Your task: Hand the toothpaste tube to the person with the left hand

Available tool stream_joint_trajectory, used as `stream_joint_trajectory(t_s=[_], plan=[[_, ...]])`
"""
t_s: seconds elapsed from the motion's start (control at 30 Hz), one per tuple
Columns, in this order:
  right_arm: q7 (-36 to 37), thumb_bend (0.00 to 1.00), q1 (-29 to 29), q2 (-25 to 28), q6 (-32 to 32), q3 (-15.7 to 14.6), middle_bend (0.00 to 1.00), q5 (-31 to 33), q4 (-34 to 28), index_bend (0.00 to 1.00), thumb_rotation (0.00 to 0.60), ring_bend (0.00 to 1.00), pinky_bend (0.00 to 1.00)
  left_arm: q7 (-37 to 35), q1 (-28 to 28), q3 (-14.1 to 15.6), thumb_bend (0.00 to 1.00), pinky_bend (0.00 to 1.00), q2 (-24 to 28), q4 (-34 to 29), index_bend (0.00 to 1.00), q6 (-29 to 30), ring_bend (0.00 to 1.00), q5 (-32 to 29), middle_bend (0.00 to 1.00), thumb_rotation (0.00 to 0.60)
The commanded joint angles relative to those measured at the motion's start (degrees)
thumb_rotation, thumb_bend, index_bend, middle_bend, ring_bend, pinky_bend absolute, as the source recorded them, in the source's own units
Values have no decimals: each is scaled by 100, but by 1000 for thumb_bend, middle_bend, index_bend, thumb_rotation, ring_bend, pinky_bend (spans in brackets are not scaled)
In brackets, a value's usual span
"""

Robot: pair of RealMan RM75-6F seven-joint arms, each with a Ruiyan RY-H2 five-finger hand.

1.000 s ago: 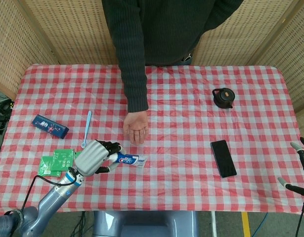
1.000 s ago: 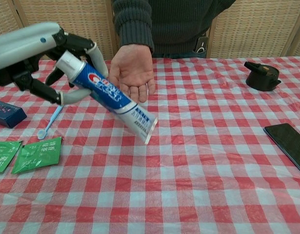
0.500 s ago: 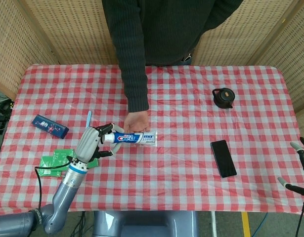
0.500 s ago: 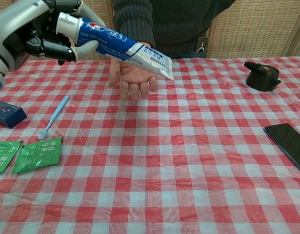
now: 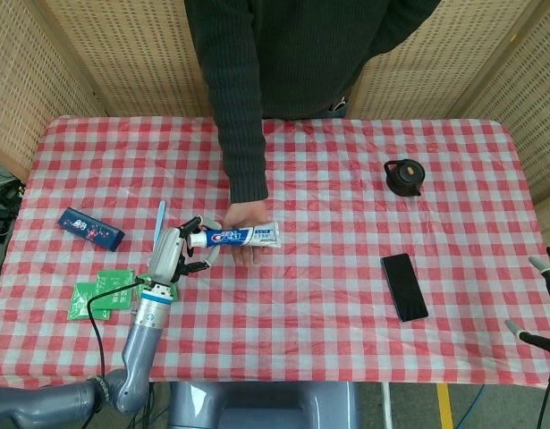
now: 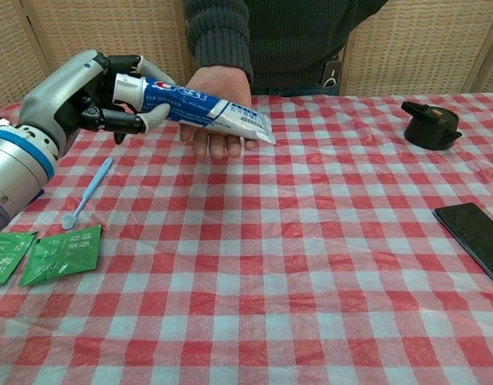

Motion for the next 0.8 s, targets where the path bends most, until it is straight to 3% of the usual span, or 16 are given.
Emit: stream_joint_trajectory(t_s=[0.03, 0.13, 0.2, 0.3, 0.43, 0.67, 0.8], plan=[[5, 0, -2, 3, 3, -3, 0, -6, 2, 158, 600, 0, 0, -16, 16, 17, 353, 729, -26, 38, 588, -66, 581, -9, 478, 600], [10, 0, -5, 4, 10, 0, 0, -4, 5, 158, 600, 0, 0, -189, 31, 83, 211, 603, 33, 35, 387, -196, 413, 58, 284, 600], [10, 0, -6, 4, 12, -2, 0, -7, 2, 158, 600, 0, 0, -406, 44, 144, 109, 437, 131, -20, 158, -340, 191, 113, 81, 600], [2, 0, -5, 2, 12, -5, 0, -13, 1, 158, 600, 0, 0, -677, 58, 265, 13, 207, 342, -127, 4, -534, 14, 257, 0, 600], [-12, 0, -2, -3, 5, -7, 0, -11, 1, 157, 600, 0, 0, -804, 111, 297, 0, 13, 451, -167, 0, -488, 0, 398, 0, 600], [-25, 0, -6, -7, 12, -10, 0, -16, -7, 158, 600, 0, 0, -1147, 282, 233, 0, 0, 722, -410, 0, 52, 0, 925, 0, 600], [-14, 0, -10, -3, 23, -12, 0, -25, -8, 158, 600, 0, 0, -1019, 466, 221, 0, 0, 1173, -643, 0, 490, 0, 1294, 0, 600]])
